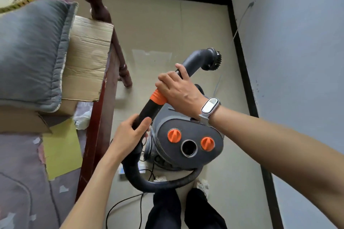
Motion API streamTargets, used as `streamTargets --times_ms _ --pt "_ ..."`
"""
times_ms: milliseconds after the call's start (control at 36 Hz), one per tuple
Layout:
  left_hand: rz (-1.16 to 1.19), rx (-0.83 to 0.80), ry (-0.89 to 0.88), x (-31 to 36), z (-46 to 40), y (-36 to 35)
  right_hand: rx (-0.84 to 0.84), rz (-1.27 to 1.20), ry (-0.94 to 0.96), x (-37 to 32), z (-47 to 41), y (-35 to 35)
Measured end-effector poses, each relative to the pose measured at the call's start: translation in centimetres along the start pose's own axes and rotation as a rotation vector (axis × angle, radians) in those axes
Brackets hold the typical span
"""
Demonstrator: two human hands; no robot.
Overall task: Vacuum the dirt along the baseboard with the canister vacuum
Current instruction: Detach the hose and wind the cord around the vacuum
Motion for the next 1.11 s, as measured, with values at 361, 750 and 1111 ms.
streamTargets --times_ms 361,750,1111 --pt "-0.036 -0.012 0.063 -2.0 1.0 -5.5 0.026 -0.042 -0.400 7.5 7.6 2.8" --pt "0.357 0.172 0.116 -1.2 -2.0 -6.2 -0.670 -0.986 -0.736 -10.7 21.8 -9.8" --pt "0.551 0.095 0.191 -1.8 -1.6 -7.8 -0.709 -1.220 -0.922 -11.0 24.3 -10.8"
Point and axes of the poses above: each hand's wrist, its own z-axis away from the middle knuckle, its own y-axis out of the back of the hand, x = y × z, the point moved 5 cm from there along -z, towards the middle knuckle, and after that the axes turned 5 degrees about -z, right-handed, at the moved point
